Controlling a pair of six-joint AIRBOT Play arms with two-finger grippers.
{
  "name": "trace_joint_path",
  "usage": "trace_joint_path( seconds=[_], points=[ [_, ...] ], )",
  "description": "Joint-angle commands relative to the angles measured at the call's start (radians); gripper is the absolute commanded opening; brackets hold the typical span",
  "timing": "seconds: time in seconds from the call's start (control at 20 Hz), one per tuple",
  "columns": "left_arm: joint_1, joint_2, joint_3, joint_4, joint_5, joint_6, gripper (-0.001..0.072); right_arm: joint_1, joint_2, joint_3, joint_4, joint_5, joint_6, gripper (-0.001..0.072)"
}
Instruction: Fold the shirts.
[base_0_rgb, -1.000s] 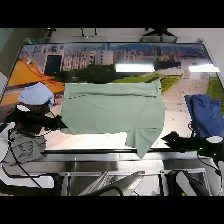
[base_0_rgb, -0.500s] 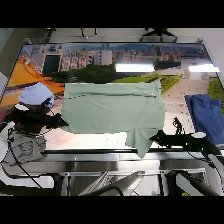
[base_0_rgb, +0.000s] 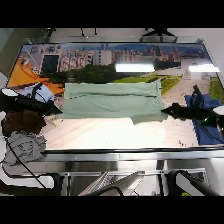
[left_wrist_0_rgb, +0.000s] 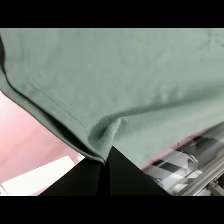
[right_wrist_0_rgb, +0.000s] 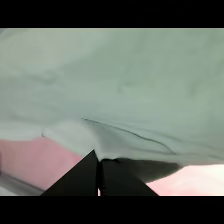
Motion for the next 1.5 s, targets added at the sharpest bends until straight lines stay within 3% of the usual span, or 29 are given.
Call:
trace_joint_path(
  seconds=[0.0,0.4,0.6,0.75,0.8,0.85,0.9,0.95,1.0,1.05,1.15,1.2,1.35,1.45],
  points=[
    [-0.019,-0.048,0.199,0.005,-0.015,-0.034,0.0013,0.032,-0.144,0.245,-0.014,-0.005,0.011,0.0019],
    [-0.116,-0.445,0.650,0.006,0.049,-0.039,0.0014,0.129,-0.663,0.657,-0.014,-0.139,-0.093,0.0019],
    [-0.145,-0.633,0.813,0.006,0.068,-0.031,0.0014,0.132,-0.806,0.732,-0.014,-0.199,-0.158,0.0020],
    [-0.153,-0.659,0.787,0.003,0.144,-0.031,0.0014,0.132,-0.828,0.738,-0.014,-0.265,-0.189,0.0026],
    [-0.153,-0.659,0.772,0.003,0.161,-0.031,0.0015,0.132,-0.828,0.740,-0.014,-0.265,-0.211,0.0074],
    [-0.153,-0.659,0.772,0.003,0.160,-0.031,0.0016,0.131,-0.828,0.742,-0.014,-0.265,-0.224,0.0238],
    [-0.153,-0.659,0.780,-0.006,0.153,-0.031,0.0017,0.127,-0.828,0.743,-0.016,-0.259,-0.224,0.0296],
    [-0.153,-0.659,0.795,-0.014,0.137,-0.031,0.0120,0.121,-0.828,0.750,-0.043,-0.249,-0.218,0.0305],
    [-0.153,-0.658,0.812,-0.032,0.126,-0.031,0.0510,0.114,-0.828,0.762,-0.093,-0.241,-0.168,0.0440],
    [-0.152,-0.649,0.819,-0.044,0.132,-0.032,0.0683,0.106,-0.828,0.776,-0.153,-0.226,-0.101,0.0651],
    [-0.151,-0.600,0.786,-0.055,0.206,-0.031,0.0684,0.099,-0.828,0.789,-0.242,-0.179,-0.042,0.0666],
    [-0.151,-0.572,0.769,-0.055,0.260,-0.031,0.0684,0.097,-0.829,0.789,-0.272,-0.163,-0.022,0.0712],
    [-0.150,-0.520,0.771,-0.056,0.371,-0.032,0.0684,0.103,-0.837,0.789,-0.239,-0.112,0.005,0.0712],
    [-0.150,-0.496,0.770,-0.055,0.378,-0.031,0.0684,0.117,-0.857,0.789,-0.190,-0.068,0.004,0.0711]
  ],
)
